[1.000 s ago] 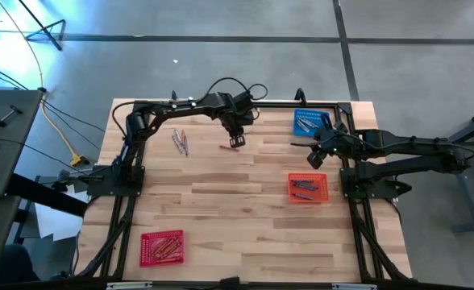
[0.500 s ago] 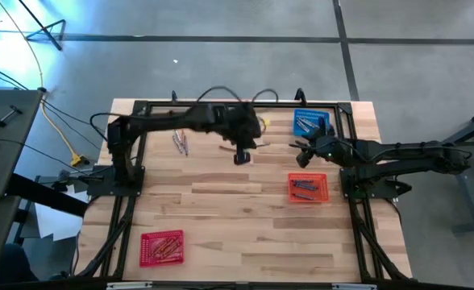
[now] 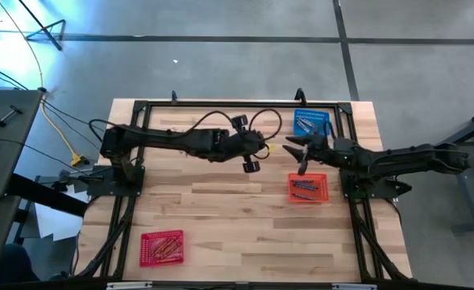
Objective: Sort crayons
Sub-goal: Put the gray crayon into the blue bin
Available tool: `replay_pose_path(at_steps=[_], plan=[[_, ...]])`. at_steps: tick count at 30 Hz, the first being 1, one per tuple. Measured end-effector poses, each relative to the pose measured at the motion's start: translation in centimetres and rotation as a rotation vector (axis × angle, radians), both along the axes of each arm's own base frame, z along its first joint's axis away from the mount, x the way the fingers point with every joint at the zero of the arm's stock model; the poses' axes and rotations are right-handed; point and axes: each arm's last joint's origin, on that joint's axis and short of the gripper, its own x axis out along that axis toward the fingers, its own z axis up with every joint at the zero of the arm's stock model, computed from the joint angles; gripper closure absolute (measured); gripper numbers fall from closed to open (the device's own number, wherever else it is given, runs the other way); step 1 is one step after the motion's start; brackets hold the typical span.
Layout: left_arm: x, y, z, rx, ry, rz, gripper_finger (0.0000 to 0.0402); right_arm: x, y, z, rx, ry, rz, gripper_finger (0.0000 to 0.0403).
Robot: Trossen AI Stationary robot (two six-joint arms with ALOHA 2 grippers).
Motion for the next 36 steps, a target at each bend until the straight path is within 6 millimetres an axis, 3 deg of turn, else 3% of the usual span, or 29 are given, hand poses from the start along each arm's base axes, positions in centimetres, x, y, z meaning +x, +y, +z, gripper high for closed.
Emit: replay_pose_path(at_steps=[9,12,18,28,36], plan=[[-0.9,0.2,-0.3,-0.063,-0.392,-0.163,0.0401,-0.4,0.1,-0.2,-0.013,-0.087,0.034,0.0258],[-1.4,0.2,-1.3,-0.090,-0.517,-0.255,0.0401,-0.4,0.2,0.4,-0.021,-0.143,0.057,0.0258],[-2.2,0.3,-3.7,-0.096,-0.601,-0.290,0.0401,-0.6,0.4,1.5,0.004,-0.265,0.104,0.0258],[-2.5,0.1,-4.4,-0.096,-0.732,-0.378,0.0401,-0.5,0.5,1.8,0.142,-0.360,0.157,0.0258],[-2.0,0.1,-5.1,-0.106,-0.772,-0.375,0.0401,2.1,0.5,2.4,0.152,-0.297,0.195,0.0258]])
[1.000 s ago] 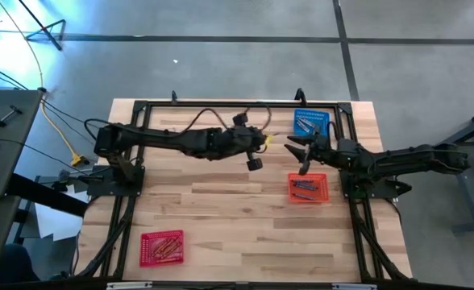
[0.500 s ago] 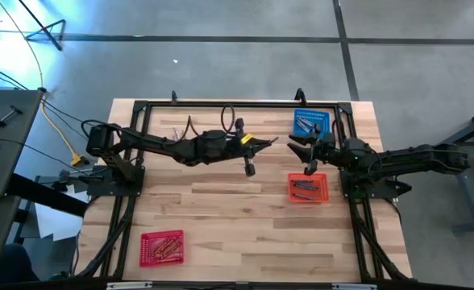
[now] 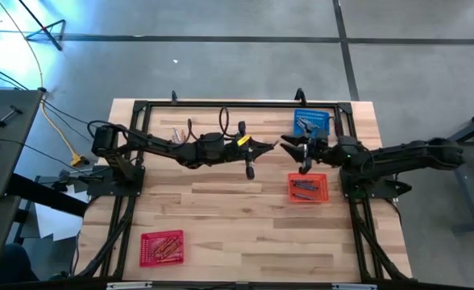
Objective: Sort crayons
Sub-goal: Put the gray crayon into the blue bin
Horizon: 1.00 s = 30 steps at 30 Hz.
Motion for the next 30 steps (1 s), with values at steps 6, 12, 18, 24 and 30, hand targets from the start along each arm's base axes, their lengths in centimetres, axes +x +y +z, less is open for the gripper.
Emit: replay_pose_path(at_steps=[6,12,18,24,30], plan=[[0.0,-0.1,0.0,-0.011,0.000,-0.003,0.0401,1.7,0.5,0.0,-0.108,0.136,0.029,0.0258],[0.0,-0.1,-0.3,-0.010,0.026,-0.004,0.0401,1.9,0.6,0.3,-0.139,0.168,0.029,0.0258],[0.1,-0.3,-0.5,-0.014,0.046,-0.008,0.0401,1.9,0.5,0.3,-0.154,0.176,0.027,0.0258],[0.1,-0.5,-0.5,-0.009,0.050,-0.011,0.0401,1.9,0.6,0.3,-0.160,0.177,0.027,0.0258],[0.1,-0.5,-0.5,-0.008,0.050,-0.012,0.0401,1.4,0.6,0.6,-0.170,0.185,0.025,0.0258]])
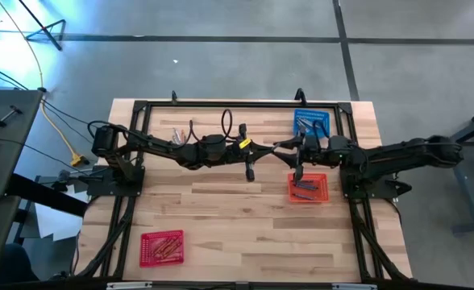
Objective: Sort crayons
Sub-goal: Put the gray crayon into the blue bin
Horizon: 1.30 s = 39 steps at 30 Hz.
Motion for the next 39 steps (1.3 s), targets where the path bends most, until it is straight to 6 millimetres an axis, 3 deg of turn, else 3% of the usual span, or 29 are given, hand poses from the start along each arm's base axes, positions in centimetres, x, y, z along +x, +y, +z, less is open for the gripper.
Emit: replay_pose_path(at_steps=[9,34,39], plan=[[0.0,0.0,0.0,-0.003,0.000,-0.002,0.0401,-0.9,0.0,0.6,0.011,-0.004,-0.004,0.0258],[0.2,-0.1,-0.3,-0.024,-0.004,-0.035,0.0401,1.3,-0.1,1.8,-0.034,0.003,0.011,0.0259],[0.2,-0.1,-0.3,-0.024,-0.004,-0.032,0.0401,1.3,-0.1,1.8,-0.034,0.003,0.012,0.0304]])
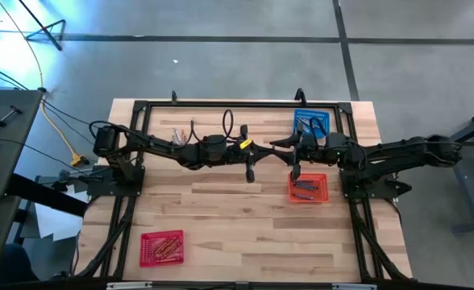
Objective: Sort crayons
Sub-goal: Put the gray crayon into the blue bin
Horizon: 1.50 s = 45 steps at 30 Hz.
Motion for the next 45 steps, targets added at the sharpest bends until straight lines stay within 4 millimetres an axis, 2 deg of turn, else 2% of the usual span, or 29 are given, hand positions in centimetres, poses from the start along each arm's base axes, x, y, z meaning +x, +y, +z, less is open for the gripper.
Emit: replay_pose_path(at_steps=[3,5,9,14,19,24,29,33,39,45], plan=[[0.0,0.1,0.0,-0.002,0.000,0.007,0.0401,0.0,0.0,0.0,0.001,0.000,0.001,0.0369],[0.0,0.1,0.0,-0.026,-0.004,0.012,0.0401,0.0,0.0,0.0,-0.001,0.002,-0.001,0.0389],[0.0,0.1,0.0,-0.075,-0.009,0.021,0.0395,0.0,0.0,-0.1,0.016,0.005,-0.005,0.0392],[0.0,0.1,-0.2,-0.053,0.008,0.027,0.0358,0.0,-0.1,-0.3,0.013,0.029,-0.030,0.0397],[-0.1,0.3,-0.2,-0.006,0.020,0.099,0.0314,-0.7,-0.9,0.0,-0.027,0.102,-0.231,0.0399],[-0.1,0.4,-0.3,0.006,0.043,0.173,0.0283,-1.8,-3.6,0.4,0.041,0.390,-0.531,0.0400],[-0.2,0.5,-0.6,0.006,0.069,0.179,0.0273,-3.1,-7.2,-0.4,0.164,0.647,-0.717,0.0400],[-0.2,0.3,-0.6,0.007,0.072,0.176,0.0273,-4.5,-10.6,-2.4,0.282,0.819,-0.803,0.0400],[-0.1,-0.1,-0.7,0.009,0.082,0.166,0.0272,-6.0,-15.3,-4.9,0.394,0.909,-0.881,0.0400],[-0.2,-0.1,-0.8,0.011,0.094,0.167,0.0272,-6.7,-17.6,-7.3,0.529,0.959,-0.840,0.0396]])
